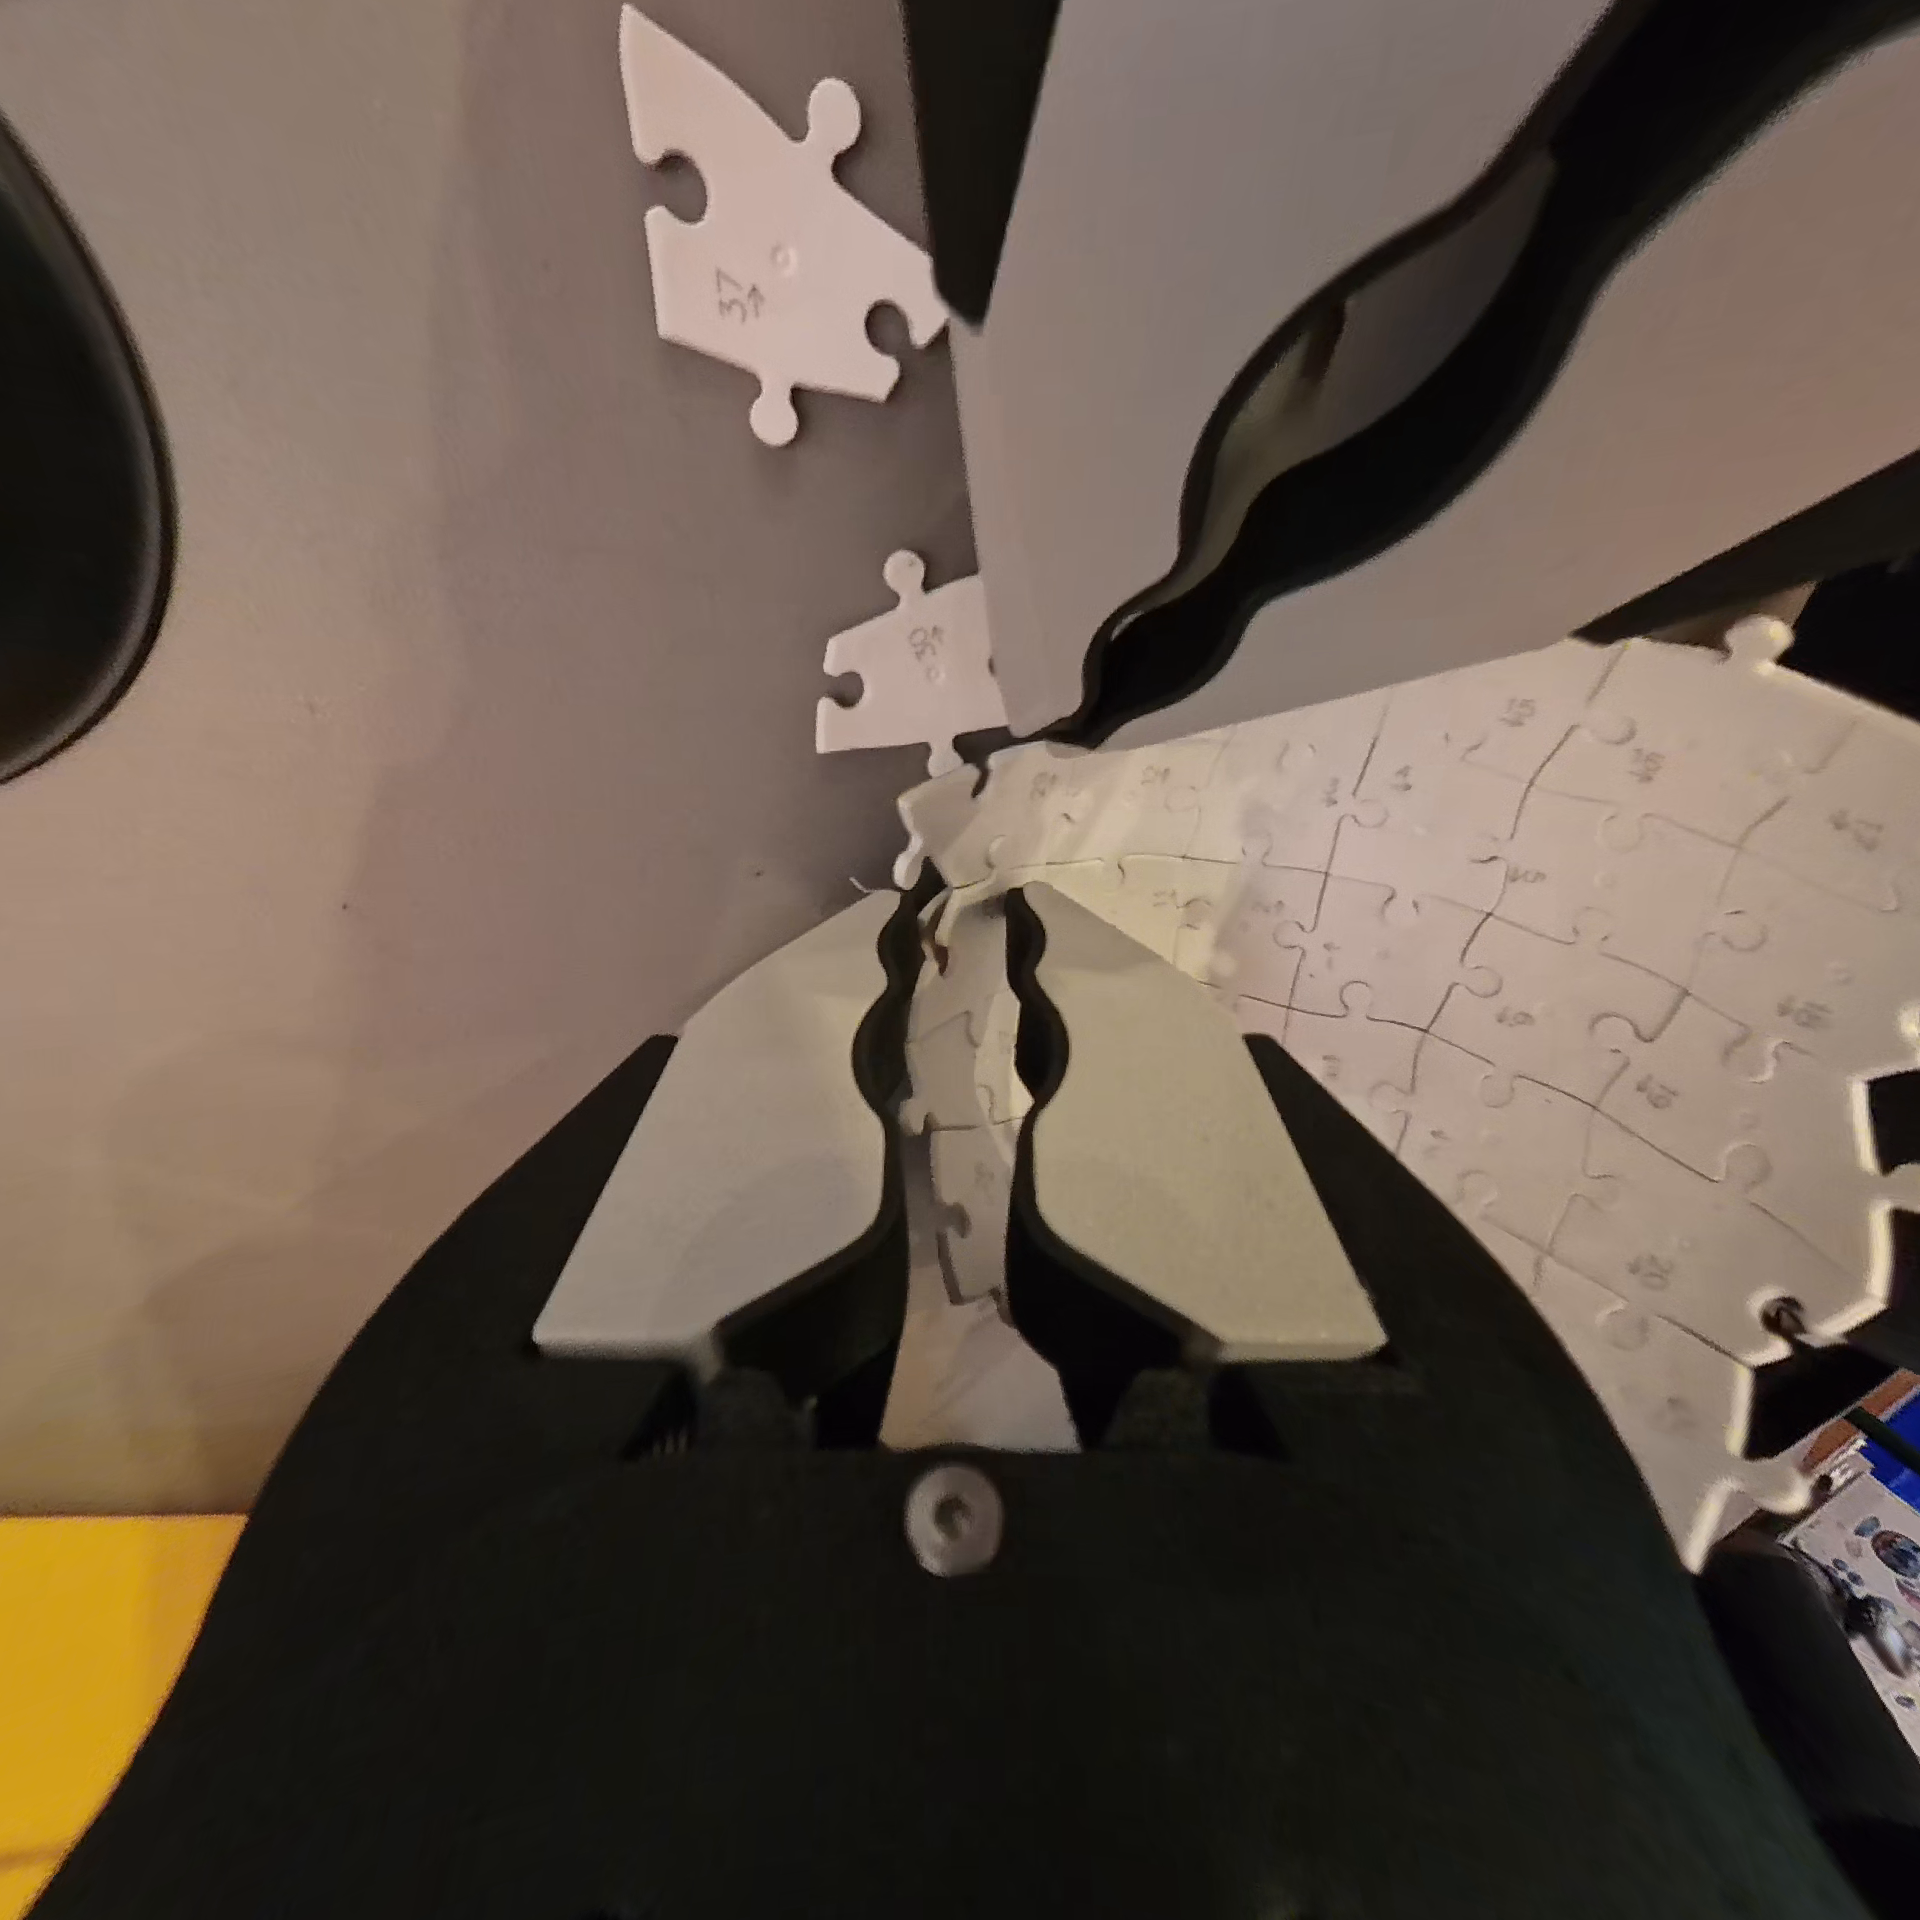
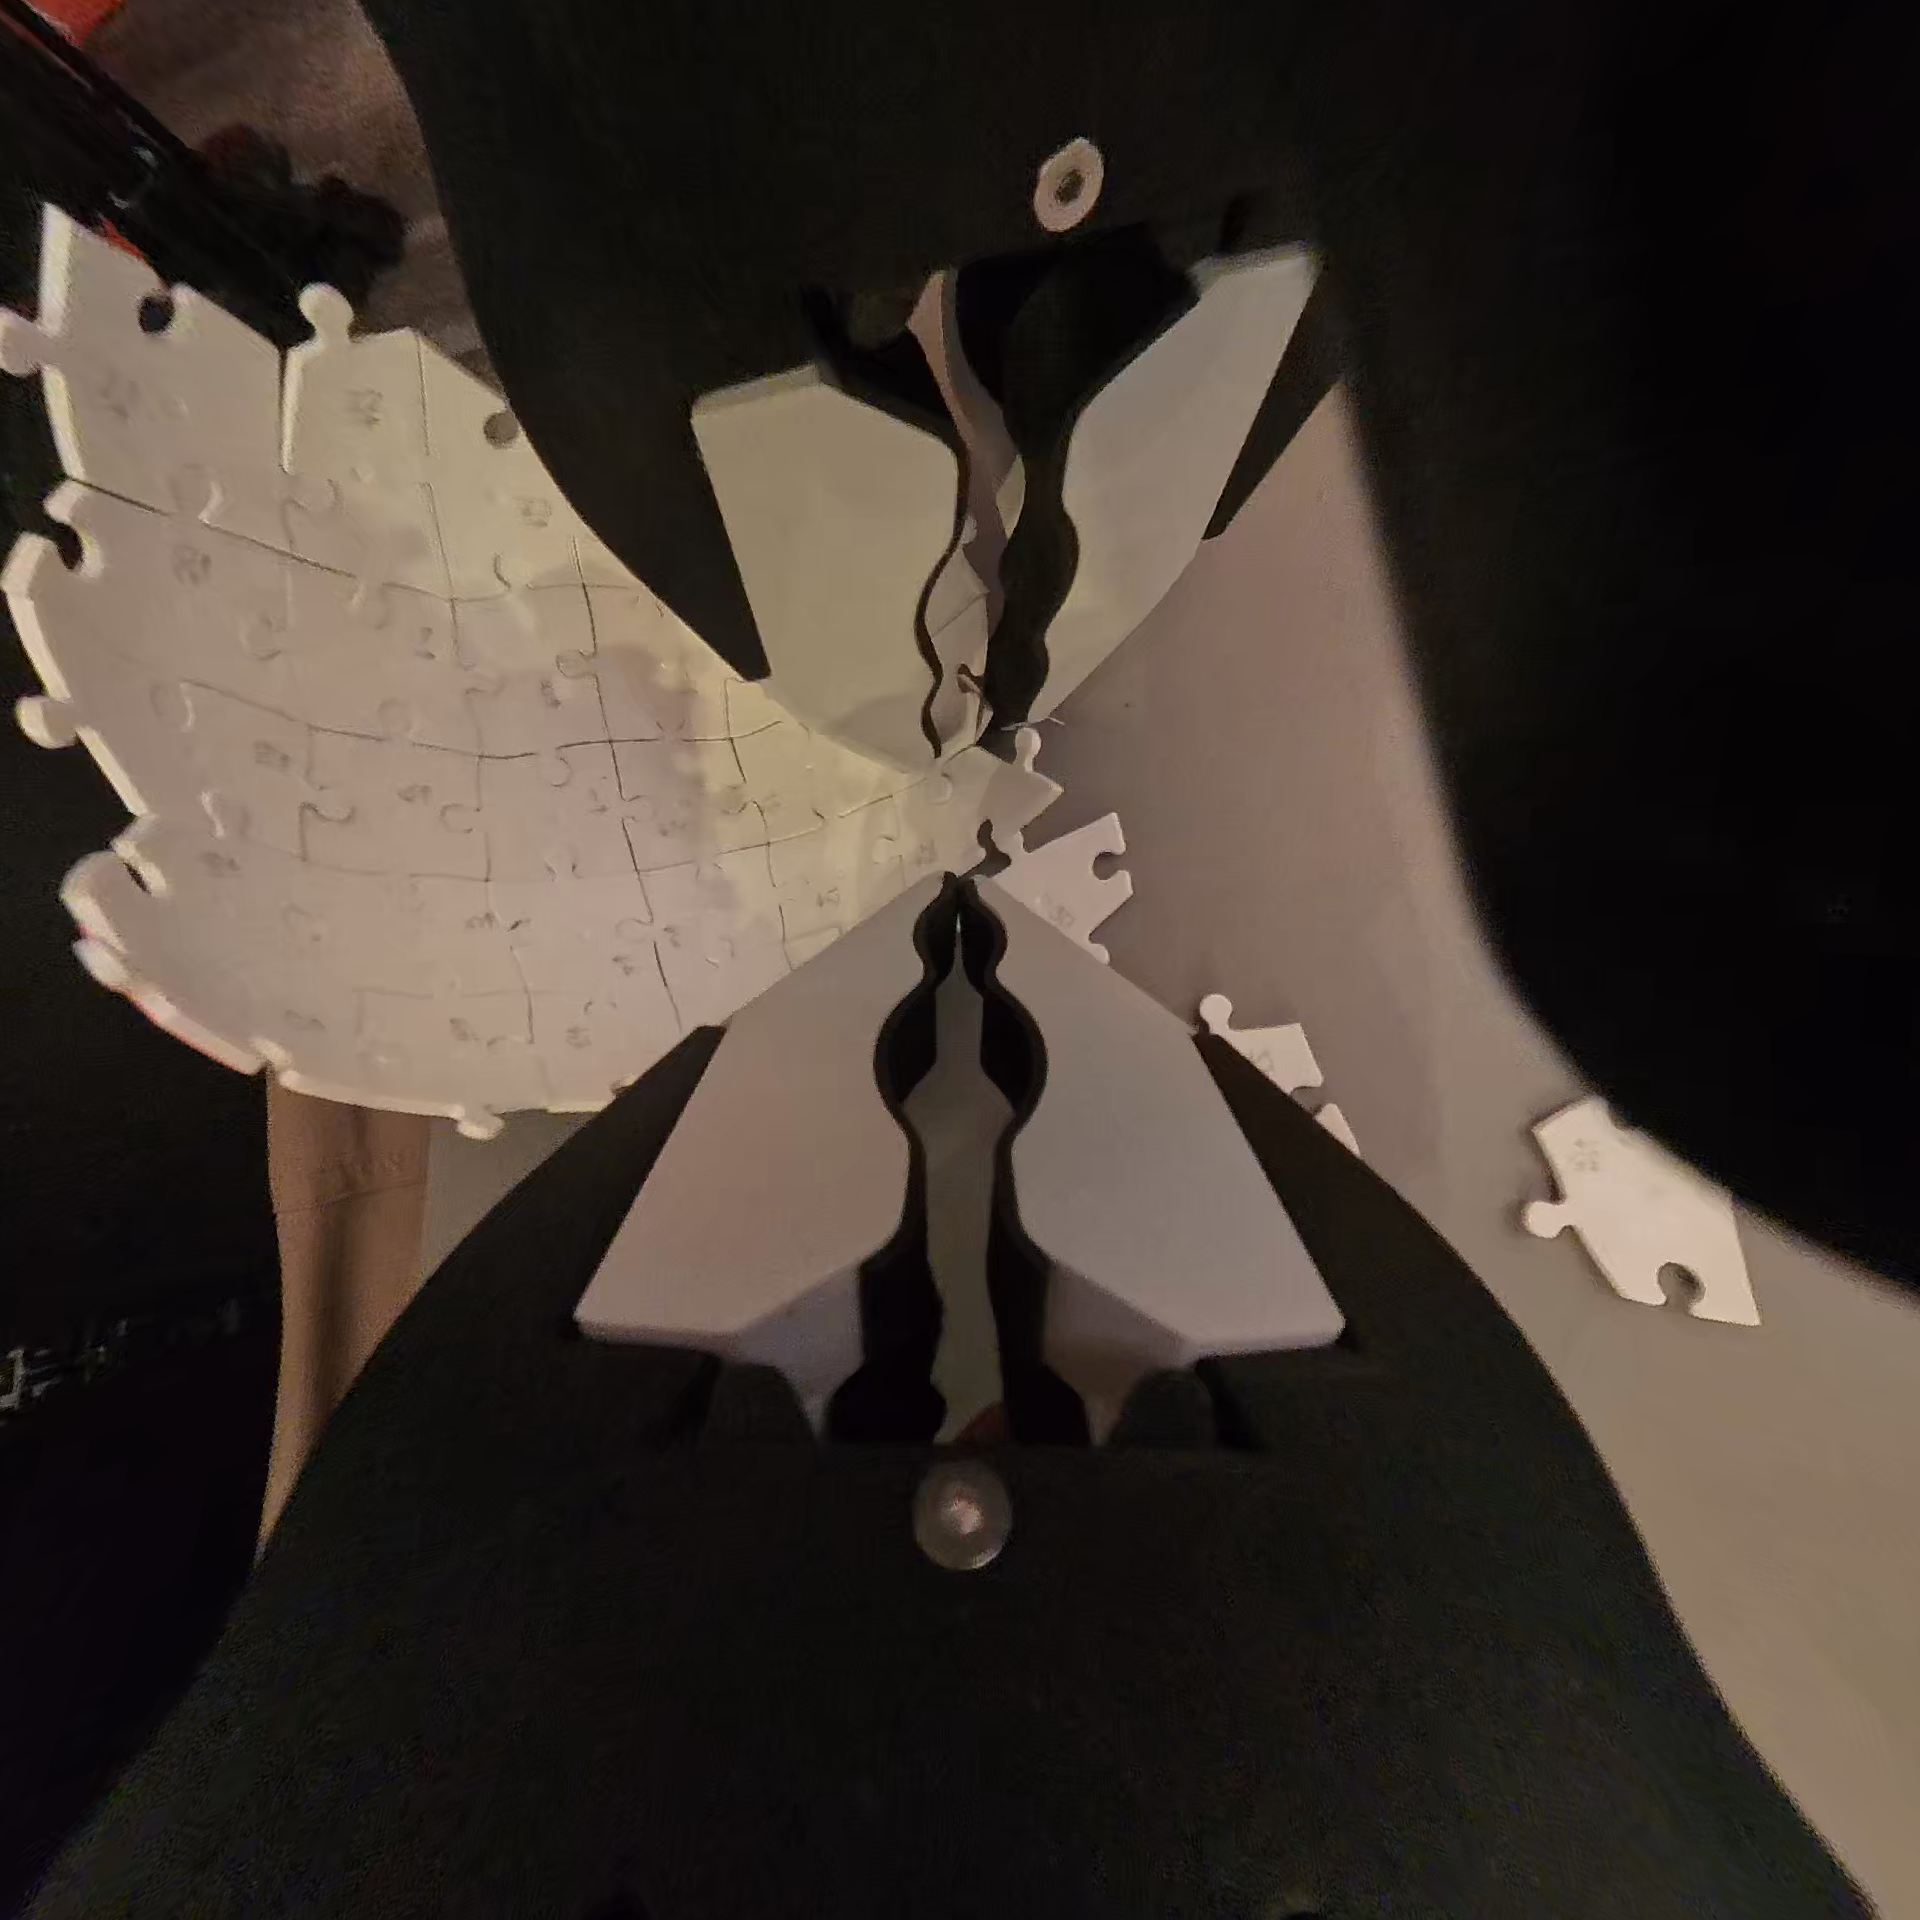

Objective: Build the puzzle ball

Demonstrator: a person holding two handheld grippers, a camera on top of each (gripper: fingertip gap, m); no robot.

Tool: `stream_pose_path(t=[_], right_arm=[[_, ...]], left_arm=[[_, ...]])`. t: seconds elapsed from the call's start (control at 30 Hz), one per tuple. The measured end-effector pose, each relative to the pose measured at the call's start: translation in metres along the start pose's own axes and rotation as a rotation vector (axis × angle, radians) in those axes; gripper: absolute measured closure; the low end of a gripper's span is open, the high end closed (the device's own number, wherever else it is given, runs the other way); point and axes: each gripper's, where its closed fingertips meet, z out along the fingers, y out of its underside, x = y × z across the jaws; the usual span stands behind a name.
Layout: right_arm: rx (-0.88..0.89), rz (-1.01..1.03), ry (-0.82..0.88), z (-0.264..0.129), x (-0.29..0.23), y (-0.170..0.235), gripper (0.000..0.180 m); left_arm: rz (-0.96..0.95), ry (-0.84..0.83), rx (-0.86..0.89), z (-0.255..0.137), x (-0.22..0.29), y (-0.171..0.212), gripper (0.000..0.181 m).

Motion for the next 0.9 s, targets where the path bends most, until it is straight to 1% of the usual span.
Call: stream_pose_path(t=[0.03,0.33,0.5,0.9], right_arm=[[-0.008,-0.007,0.005,0.001,0.0,0.001,0.18],[0.021,-0.047,0.014,-0.001,-0.001,-0.008,0.18],[0.031,-0.036,0.038,0.002,0.006,-0.011,0.18],[0.036,-0.016,0.009,0.006,0.009,-0.011,0.18]], left_arm=[[-0.004,-0.001,0.001,0.0,0.0,0.0,0.165],[-0.021,-0.026,0.016,0.0,-0.002,-0.003,0.163],[-0.032,-0.029,0.022,0.0,-0.002,-0.003,0.164],[-0.062,-0.032,0.034,-0.002,-0.004,-0.003,0.163]])
